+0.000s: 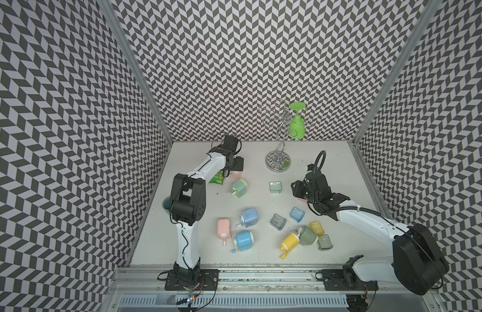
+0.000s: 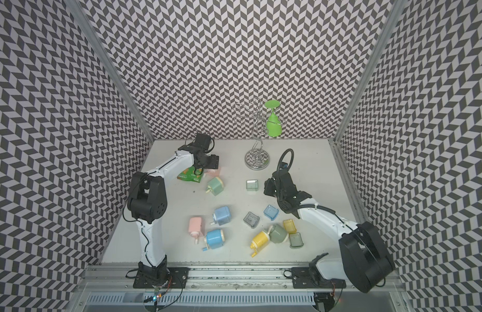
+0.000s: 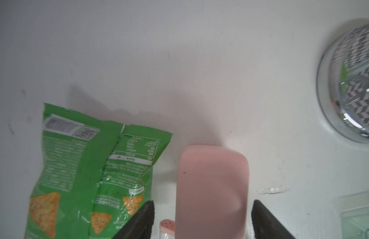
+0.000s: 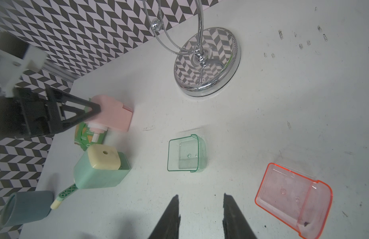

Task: Put the tray back into the pencil sharpener
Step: Place the pencil sharpener at the center of the board, then move the container to the center of the board.

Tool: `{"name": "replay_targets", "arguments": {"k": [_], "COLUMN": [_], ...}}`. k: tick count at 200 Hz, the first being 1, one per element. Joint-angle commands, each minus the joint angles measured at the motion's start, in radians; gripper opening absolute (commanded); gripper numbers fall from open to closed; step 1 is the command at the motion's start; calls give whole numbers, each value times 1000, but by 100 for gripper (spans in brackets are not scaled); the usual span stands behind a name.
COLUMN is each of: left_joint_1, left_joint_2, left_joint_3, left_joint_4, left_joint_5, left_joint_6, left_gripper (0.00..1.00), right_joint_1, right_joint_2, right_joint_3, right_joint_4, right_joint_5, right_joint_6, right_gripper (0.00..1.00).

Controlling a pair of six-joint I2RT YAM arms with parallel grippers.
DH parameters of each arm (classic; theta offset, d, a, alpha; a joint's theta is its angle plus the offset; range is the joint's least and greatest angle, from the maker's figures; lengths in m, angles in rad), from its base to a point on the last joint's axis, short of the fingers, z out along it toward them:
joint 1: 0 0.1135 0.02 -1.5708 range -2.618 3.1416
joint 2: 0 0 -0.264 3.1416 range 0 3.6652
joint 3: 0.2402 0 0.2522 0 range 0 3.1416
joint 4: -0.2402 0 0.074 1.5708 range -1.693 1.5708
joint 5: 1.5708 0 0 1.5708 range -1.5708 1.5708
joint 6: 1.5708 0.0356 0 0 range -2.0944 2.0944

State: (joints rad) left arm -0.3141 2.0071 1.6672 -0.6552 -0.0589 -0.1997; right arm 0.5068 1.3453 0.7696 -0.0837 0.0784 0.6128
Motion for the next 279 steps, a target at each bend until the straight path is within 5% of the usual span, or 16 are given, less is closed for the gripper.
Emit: {"name": "replay_targets", "arguments": {"k": [1, 47, 110, 215, 279], "left_joint_1": [-5, 1, -3, -6, -5], "left_joint_2": [-162, -412, -576, -641, -675], "left_joint_3": [-63, -358, -601, -650, -675], "left_joint_4": [114, 350, 472, 433, 416], "left_joint_5": [-1, 144, 435, 399, 385], "left_joint_6": [62, 243, 471, 585, 627], "left_gripper": [75, 81, 79, 78, 77], "right_joint_1": [-5, -5, -5, 3, 22], "right_joint_2": [-5, 7, 77, 399, 579], "right_joint_3": [22, 19, 45, 318, 462], "right_joint_4": [26, 36, 19, -133, -204], "right_joint_5": [4, -29, -93, -89, -32], "right_joint_6": [-19, -32, -62, -139, -152], "right_gripper": [36, 36, 37, 42, 34]}}
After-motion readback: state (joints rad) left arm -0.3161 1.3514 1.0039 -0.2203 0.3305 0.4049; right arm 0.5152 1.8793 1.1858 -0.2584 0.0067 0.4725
